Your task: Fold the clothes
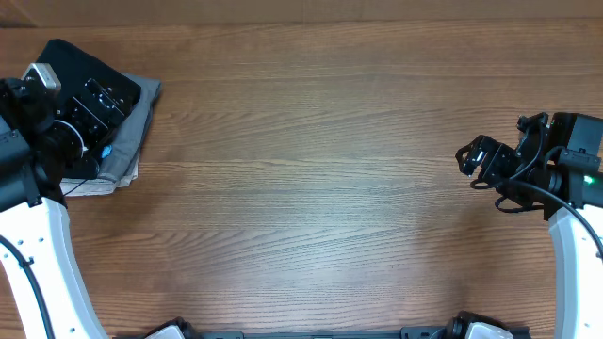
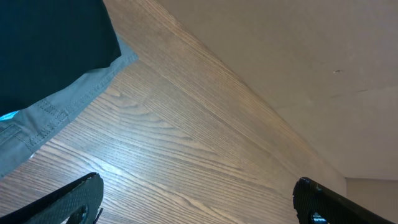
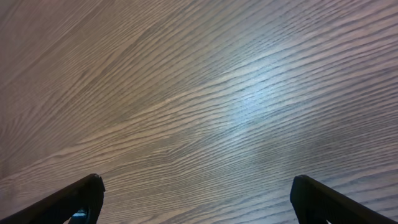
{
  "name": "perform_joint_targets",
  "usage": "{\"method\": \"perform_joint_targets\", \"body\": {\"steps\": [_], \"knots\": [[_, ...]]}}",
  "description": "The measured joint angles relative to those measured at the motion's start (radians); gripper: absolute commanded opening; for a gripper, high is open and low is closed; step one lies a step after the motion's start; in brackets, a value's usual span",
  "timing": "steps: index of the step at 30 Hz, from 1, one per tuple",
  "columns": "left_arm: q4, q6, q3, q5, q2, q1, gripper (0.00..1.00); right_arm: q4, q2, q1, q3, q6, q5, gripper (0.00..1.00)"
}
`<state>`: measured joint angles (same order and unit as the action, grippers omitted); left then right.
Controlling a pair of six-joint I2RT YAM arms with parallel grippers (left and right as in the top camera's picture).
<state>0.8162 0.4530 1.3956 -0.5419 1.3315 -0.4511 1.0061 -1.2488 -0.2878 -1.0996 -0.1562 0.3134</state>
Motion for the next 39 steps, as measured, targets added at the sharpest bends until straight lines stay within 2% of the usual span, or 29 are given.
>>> {"method": "perform_joint_targets", "body": {"steps": [4, 7, 18, 23, 26, 33, 39], "knots": [[0.0, 0.0, 0.0, 0.0, 0.0, 0.0, 1.0, 0.0, 0.043, 0.016, 0.0, 0.0, -0.005, 1.0], [0.0, 0.0, 0.0, 0.0, 0.0, 0.0, 1.0, 0.0, 0.159, 0.072, 0.0, 0.0, -0.007, 1.0], [0.0, 0.0, 0.0, 0.0, 0.0, 0.0, 1.0, -0.02, 0.719, 0.398, -0.002, 0.001, -0.078, 1.0], [0.0, 0.0, 0.0, 0.001, 0.0, 0.0, 1.0, -0.056, 0.949, 0.432, 0.021, 0.001, -0.107, 1.0], [0.0, 0.0, 0.0, 0.001, 0.0, 0.0, 1.0, -0.085, 1.077, 0.431, 0.097, 0.001, -0.113, 1.0], [0.0, 0.0, 0.0, 0.001, 0.0, 0.0, 1.0, -0.282, 1.231, 0.425, 0.36, 0.001, -0.119, 1.0], [0.0, 0.0, 0.0, 0.001, 0.0, 0.0, 1.0, -0.611, 1.234, 0.414, 0.567, 0.002, -0.12, 1.0]]}}
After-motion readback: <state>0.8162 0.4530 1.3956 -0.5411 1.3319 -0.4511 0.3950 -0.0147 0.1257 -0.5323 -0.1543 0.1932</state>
